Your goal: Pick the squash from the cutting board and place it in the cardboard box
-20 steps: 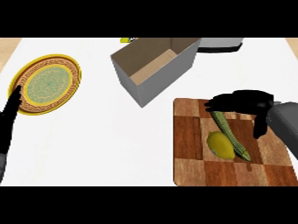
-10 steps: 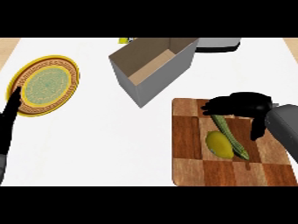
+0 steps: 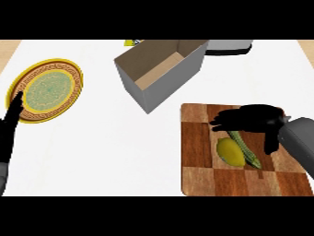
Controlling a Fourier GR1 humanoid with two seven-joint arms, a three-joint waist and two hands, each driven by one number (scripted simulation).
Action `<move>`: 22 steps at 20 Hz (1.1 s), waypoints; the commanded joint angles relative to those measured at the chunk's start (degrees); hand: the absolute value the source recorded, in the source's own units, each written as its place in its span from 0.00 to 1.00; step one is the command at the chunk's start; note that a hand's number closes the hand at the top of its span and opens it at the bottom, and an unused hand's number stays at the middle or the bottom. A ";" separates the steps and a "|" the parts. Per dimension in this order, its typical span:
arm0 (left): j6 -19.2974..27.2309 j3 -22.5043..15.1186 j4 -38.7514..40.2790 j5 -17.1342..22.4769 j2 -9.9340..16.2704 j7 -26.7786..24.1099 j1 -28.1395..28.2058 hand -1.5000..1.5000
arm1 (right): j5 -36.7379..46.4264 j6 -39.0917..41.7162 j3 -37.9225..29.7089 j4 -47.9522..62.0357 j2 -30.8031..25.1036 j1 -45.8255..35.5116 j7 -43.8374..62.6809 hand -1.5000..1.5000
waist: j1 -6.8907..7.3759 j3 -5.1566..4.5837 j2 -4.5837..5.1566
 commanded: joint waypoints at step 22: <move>-3.17 4.23 -0.40 -2.24 -1.56 -0.42 1.52 0.50 | -1.29 -14.92 -27.70 14.61 6.45 0.94 31.24 1.00 | -0.80 -0.01 -0.17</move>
